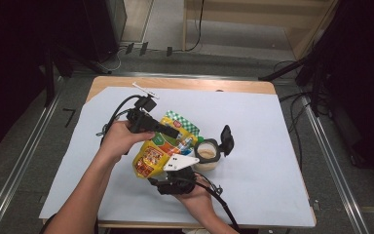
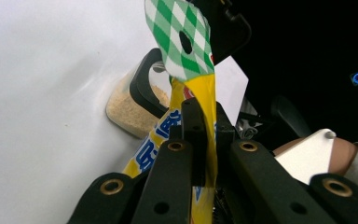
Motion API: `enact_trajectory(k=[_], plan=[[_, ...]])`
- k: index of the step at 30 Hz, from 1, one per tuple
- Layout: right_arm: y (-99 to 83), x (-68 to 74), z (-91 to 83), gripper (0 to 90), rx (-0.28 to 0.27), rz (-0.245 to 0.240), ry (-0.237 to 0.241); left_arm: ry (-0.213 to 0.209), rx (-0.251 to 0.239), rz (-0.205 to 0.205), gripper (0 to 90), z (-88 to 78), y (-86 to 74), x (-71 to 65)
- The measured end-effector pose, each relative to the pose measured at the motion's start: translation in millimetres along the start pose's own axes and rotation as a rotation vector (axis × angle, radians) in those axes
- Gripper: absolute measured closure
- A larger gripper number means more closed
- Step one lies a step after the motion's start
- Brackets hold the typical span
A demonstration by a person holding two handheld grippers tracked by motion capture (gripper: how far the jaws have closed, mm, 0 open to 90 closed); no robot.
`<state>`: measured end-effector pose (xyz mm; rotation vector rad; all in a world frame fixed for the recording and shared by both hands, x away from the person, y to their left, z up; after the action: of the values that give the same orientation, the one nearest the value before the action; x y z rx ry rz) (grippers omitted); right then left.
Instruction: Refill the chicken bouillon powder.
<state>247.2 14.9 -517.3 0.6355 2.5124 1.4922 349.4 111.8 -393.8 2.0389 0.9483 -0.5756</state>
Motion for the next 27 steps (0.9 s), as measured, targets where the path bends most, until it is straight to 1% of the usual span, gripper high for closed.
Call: enact_trajectory(k=[1,5,8,12,16,20,24,26,27], plan=[[0.2,-0.1,-0.3,43.0,0.000,-0.001,-0.002,-0.010,-0.009,-0.001,90.0,-3.4,-0.2,0.9],[1.5,-0.5,-1.5,43.0,-0.005,-0.002,-0.004,-0.025,-0.035,0.002,90.0,-13.7,-1.1,3.0],[2.1,-0.7,-2.5,43.0,-0.008,-0.005,-0.009,-0.023,-0.056,0.001,90.0,-21.9,-2.1,4.8],[2.9,-1.8,-3.6,42.7,-0.013,0.003,-0.012,-0.019,-0.088,0.003,90.0,-33.4,-3.3,6.0],[3.0,-7.0,-5.6,42.8,-0.017,0.025,-0.024,-0.020,-0.112,0.004,90.0,-45.1,-4.1,7.3],[3.9,-13.5,-10.1,43.0,-0.020,0.055,-0.038,-0.025,-0.154,-0.009,90.0,-58.0,-4.2,11.4],[5.6,-16.1,-14.8,43.1,-0.027,0.065,-0.040,-0.011,-0.201,-0.006,90.0,-65.7,-1.9,16.3],[8.2,-15.9,-17.4,43.2,-0.032,0.069,-0.034,0.015,-0.212,-0.009,90.0,-65.9,-0.4,20.8],[9.6,-15.6,-18.7,43.3,-0.036,0.071,-0.030,0.021,-0.221,-0.015,90.0,-65.3,0.7,23.4]])
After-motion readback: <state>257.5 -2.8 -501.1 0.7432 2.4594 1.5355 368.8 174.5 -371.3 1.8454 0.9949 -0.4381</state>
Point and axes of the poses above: each handheld gripper's, and its own axes: z roughly forward along the jaws, y roughly out of its top, x roughly to its left, the point moved 4 cm from there along z, roughly forward along the jaws, and after that the axes turned 4 degrees about -z, right-handed, at the moved point
